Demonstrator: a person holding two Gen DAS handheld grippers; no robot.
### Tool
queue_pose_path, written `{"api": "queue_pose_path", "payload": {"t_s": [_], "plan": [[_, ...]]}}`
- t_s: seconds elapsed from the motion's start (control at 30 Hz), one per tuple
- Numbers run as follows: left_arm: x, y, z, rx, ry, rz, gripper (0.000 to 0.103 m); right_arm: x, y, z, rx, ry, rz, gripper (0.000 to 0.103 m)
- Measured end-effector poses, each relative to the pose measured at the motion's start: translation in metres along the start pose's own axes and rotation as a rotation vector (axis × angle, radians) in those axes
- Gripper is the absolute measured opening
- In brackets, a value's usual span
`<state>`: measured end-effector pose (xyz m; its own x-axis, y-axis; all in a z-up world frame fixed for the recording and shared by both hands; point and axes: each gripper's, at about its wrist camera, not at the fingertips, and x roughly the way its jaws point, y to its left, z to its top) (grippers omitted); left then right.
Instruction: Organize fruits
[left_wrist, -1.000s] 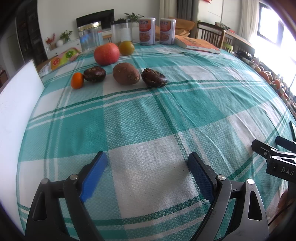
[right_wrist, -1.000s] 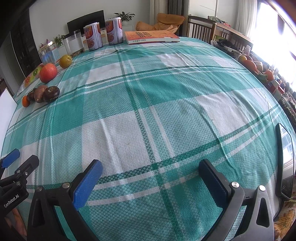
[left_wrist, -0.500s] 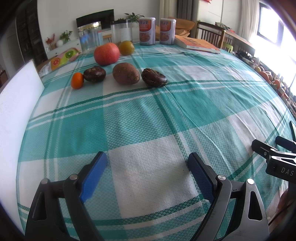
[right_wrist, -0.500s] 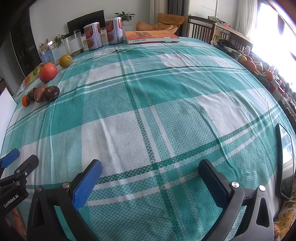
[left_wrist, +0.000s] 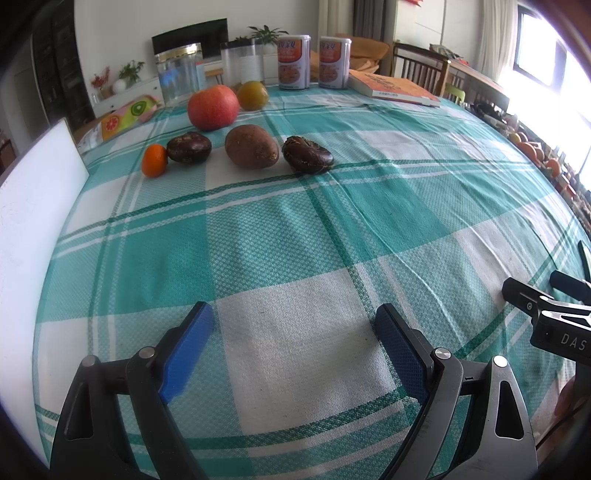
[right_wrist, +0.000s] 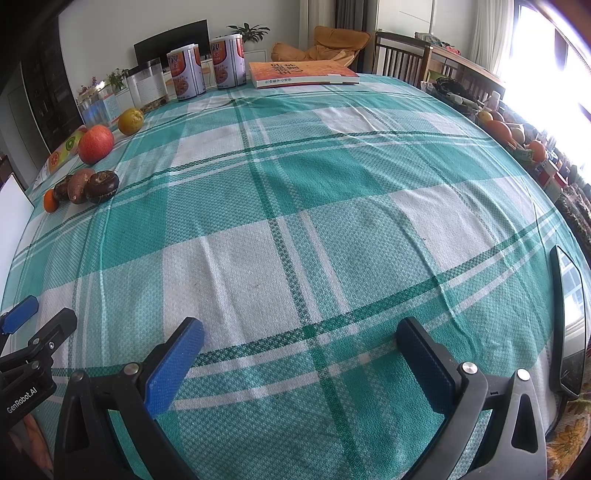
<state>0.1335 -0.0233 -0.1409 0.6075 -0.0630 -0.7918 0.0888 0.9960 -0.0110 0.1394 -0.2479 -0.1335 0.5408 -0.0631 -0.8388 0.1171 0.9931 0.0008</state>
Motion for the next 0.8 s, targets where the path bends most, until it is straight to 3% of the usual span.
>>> {"api": "queue_pose_path", "payload": {"t_s": [0.23, 0.33, 0.47, 0.67, 0.73, 0.8], "plan": [[0.0, 0.0, 0.0, 0.0, 0.0, -0.011, 0.091, 0.0, 0.0, 0.0, 0.0, 0.0, -0.001, 0.103], [-0.001, 0.004, 0.003, 0.024, 0.026, -0.068, 0.092, 0.0, 0.0, 0.0, 0.0, 0.0, -0.001, 0.103], [-0.006, 0.04, 0.017, -0.134, 0.048, -0.149, 0.091, 0.0, 0.0, 0.0, 0.0, 0.0, -0.001, 0.103], [0.005, 0.125, 0.065, -0.488, -0.003, -0.014, 0.089, 0.0, 0.0, 0.0, -0.001, 0.0, -0.002, 0.103], [0.024, 0.141, 0.077, -0.507, 0.028, 0.019, 0.089, 0.0, 0.0, 0.0, -0.001, 0.0, -0.002, 0.103], [0.042, 0.144, 0.084, -0.456, 0.046, 0.055, 0.086, 0.0, 0.0, 0.0, -0.001, 0.0, -0.002, 0.103]]}}
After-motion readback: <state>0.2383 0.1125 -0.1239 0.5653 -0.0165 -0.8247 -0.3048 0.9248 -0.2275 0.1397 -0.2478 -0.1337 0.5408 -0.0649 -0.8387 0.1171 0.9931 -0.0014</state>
